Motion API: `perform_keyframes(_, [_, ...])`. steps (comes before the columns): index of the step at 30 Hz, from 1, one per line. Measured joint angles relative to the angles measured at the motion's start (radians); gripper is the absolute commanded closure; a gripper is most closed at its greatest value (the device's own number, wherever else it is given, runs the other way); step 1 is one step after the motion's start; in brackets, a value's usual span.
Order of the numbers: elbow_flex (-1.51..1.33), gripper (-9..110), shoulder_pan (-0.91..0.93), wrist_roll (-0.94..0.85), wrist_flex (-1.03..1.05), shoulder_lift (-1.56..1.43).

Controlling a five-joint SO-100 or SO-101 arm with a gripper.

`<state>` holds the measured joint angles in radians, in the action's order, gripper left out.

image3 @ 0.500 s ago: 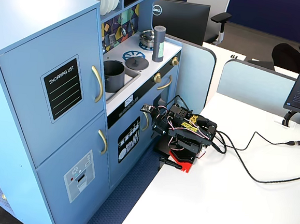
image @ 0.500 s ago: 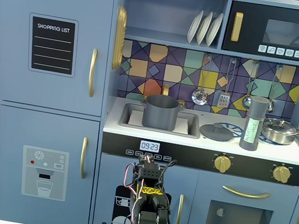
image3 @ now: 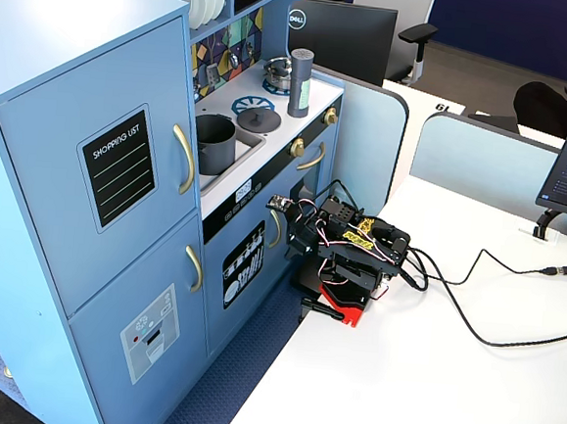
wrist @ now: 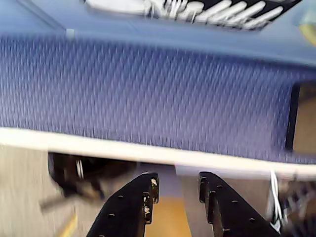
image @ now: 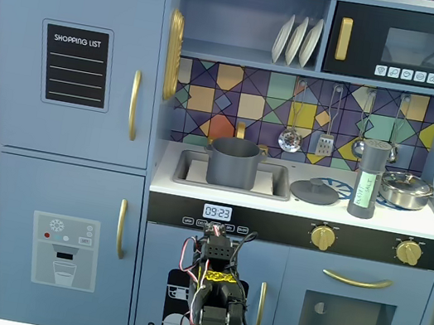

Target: Put salt in the gray recipient

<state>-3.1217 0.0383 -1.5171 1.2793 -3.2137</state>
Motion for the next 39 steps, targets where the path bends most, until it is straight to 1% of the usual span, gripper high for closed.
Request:
perform_keyframes(2, [0.014, 101, 0.008, 0.003, -0.040, 0.035])
perform_keyframes(4, [0.071, 101, 0.012, 0.049, -0.069, 0.109])
perform_keyframes(7, [0.216, 101, 0.049, 0.118, -0.091, 0.241])
perform_keyframes(9, [0.330, 101, 0.098, 0.132, -0.101, 0.316])
perform_keyframes(13, [0.526, 101, 0.236, 0.084, -0.132, 0.373])
perform_keyframes(22, [0.873, 101, 0.637, -0.029, -0.184, 0.485])
perform_keyframes(24, [0.920, 101, 0.703, -0.037, -0.236, 0.502])
perform_keyframes(27, [0.942, 101, 0.776, -0.040, -0.370, 0.522])
perform_keyframes(33, [0.942, 101, 0.830, -0.028, -0.686, 0.588])
perform_keyframes(36, [0.942, 95, 0.839, -0.021, -0.801, 0.632])
perform_keyframes(39, [0.942, 92, 0.844, -0.023, -0.864, 0.658])
